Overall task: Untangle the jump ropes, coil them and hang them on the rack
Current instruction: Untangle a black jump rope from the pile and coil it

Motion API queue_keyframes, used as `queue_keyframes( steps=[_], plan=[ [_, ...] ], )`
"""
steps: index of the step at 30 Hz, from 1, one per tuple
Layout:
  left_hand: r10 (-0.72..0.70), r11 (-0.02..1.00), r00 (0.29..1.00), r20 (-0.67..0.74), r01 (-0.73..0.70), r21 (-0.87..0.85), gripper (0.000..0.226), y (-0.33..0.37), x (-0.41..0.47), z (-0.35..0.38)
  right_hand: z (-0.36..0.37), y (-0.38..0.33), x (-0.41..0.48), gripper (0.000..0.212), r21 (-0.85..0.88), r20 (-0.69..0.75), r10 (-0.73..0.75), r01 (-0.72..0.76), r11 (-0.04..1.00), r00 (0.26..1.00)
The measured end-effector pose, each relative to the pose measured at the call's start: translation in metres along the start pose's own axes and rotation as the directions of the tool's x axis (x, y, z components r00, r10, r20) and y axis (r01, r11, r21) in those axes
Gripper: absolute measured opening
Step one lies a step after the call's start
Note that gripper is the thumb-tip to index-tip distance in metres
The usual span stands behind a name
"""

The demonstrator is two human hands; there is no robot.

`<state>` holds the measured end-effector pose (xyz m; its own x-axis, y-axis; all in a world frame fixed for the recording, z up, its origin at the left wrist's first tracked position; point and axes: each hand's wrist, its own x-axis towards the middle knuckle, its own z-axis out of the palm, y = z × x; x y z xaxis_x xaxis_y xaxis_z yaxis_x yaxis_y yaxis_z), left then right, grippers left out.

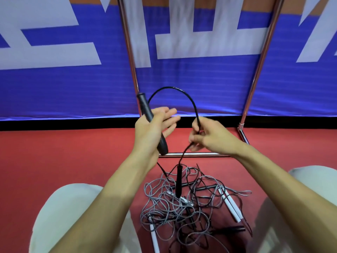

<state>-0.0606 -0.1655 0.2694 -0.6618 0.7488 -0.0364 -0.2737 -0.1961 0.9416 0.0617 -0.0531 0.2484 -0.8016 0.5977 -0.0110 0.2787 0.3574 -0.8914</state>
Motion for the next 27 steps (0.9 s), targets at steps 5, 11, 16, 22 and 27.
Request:
queue_keyframes(
  steps=[5, 11, 16, 22, 27],
  plan=[
    [-0.031, 0.687, 0.981, 0.192, -0.118, 0.717, 0.015, -0.023, 0.003, -0.005, -0.014, -0.012, 0.003, 0.027, 0.275, -0.254, -0.082, 0.153, 0.949, 0.964],
    [-0.043, 0.756, 0.97, 0.238, -0.124, 0.643, 0.011, -0.028, -0.005, 0.008, -0.026, -0.013, 0.002, 0.018, 0.43, -0.362, -0.017, 0.183, 0.884, 0.932],
    [-0.002, 0.887, 0.994, 0.11, -0.049, 0.458, 0.011, -0.025, -0.009, 0.015, -0.029, -0.013, 0.003, 0.016, 0.481, -0.308, 0.07, 0.092, 0.872, 0.949],
    [0.02, 0.989, 0.997, -0.072, -0.009, 0.151, 0.006, -0.009, -0.004, 0.013, -0.02, -0.007, 0.002, 0.034, 0.22, 0.017, 0.089, -0.09, 0.971, 0.996],
    [-0.025, 0.999, 0.993, -0.113, 0.022, -0.028, 0.004, 0.001, -0.003, 0.008, -0.004, -0.006, 0.0, 0.018, -0.05, 0.124, -0.111, 0.117, 0.992, 0.986]
  ],
)
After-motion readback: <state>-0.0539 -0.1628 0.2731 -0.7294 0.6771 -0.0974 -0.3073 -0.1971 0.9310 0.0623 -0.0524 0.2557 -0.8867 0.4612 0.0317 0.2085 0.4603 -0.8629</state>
